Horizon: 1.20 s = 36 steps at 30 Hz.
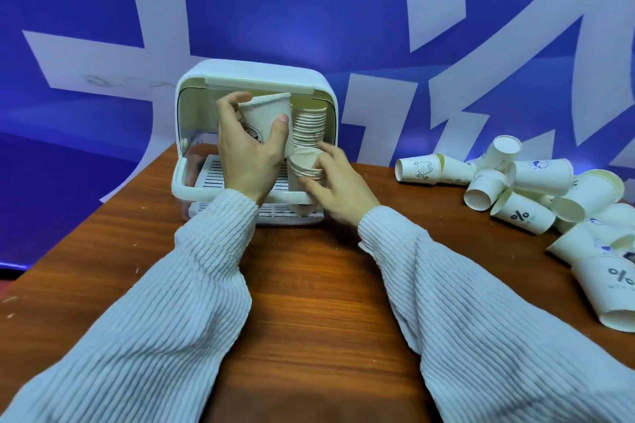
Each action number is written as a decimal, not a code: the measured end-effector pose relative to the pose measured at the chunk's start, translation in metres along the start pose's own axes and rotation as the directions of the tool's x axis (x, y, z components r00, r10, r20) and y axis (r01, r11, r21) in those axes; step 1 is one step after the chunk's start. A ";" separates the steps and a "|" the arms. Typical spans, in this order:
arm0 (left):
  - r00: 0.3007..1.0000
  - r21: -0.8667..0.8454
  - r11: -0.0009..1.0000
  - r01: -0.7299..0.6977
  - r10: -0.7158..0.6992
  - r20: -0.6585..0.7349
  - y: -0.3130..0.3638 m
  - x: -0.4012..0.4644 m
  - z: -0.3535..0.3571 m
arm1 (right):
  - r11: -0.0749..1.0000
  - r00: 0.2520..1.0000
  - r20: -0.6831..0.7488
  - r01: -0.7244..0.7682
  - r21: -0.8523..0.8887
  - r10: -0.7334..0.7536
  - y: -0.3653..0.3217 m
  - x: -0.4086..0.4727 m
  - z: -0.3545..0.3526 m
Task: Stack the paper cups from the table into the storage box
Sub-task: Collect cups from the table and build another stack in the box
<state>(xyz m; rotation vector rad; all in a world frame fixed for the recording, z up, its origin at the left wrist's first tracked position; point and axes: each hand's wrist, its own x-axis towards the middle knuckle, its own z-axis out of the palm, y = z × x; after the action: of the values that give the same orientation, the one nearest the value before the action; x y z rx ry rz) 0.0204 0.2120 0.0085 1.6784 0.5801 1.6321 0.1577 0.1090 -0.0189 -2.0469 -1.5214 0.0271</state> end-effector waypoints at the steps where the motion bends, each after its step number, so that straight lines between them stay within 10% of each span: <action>1: 1.000 -0.015 1.000 -0.006 0.006 0.005 0.002 0.002 0.001 | 0.993 0.998 -0.034 -0.043 0.114 0.047 -0.001 -0.001 0.002; 17: 0.905 0.349 0.876 -0.332 0.191 0.381 0.004 0.006 0.023 | 0.905 0.987 -0.045 -0.125 0.407 0.157 -0.004 -0.004 0.010; 24: 0.836 0.477 0.811 -0.340 0.029 0.548 -0.009 0.001 0.027 | 0.900 0.986 -0.060 -0.115 0.420 0.154 -0.001 -0.003 0.015; 32: 0.820 0.628 0.653 -0.423 -0.019 0.572 -0.023 -0.016 0.026 | 0.853 0.998 -0.051 -0.002 0.522 0.033 0.015 -0.004 0.019; 36: 0.850 0.665 0.601 -0.444 0.049 0.524 -0.025 -0.022 0.026 | 0.902 0.949 -0.281 -0.009 0.432 0.144 0.033 -0.016 0.005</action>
<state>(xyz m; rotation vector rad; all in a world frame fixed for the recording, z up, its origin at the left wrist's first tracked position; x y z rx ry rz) 0.0474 0.2069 -0.0238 2.8113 0.8998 1.1028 0.1798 0.0913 -0.0430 -1.6664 -1.1233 0.0637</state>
